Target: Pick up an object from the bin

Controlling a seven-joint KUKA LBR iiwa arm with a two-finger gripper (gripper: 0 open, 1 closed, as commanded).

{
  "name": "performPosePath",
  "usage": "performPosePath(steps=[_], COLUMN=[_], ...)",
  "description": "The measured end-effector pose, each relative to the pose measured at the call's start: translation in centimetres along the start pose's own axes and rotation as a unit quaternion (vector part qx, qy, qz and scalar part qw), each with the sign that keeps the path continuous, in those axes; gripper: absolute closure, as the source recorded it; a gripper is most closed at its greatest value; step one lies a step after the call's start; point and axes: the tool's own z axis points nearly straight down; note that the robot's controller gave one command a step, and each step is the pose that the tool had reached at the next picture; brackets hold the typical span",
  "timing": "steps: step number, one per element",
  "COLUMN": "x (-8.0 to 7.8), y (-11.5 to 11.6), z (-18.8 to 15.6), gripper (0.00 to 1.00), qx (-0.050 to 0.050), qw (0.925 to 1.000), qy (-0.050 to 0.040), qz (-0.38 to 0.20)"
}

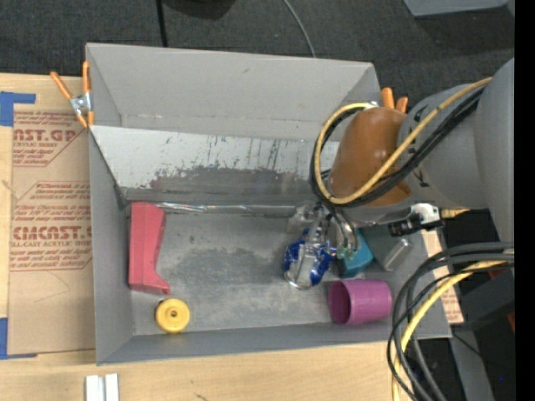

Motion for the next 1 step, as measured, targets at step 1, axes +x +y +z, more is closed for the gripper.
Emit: performPosePath(steps=[1], x=[-0.01], y=[-0.68], z=[1.69], gripper=[0.0], qx=[-0.002], qw=[0.9996], qy=[0.0057], qz=[0.027])
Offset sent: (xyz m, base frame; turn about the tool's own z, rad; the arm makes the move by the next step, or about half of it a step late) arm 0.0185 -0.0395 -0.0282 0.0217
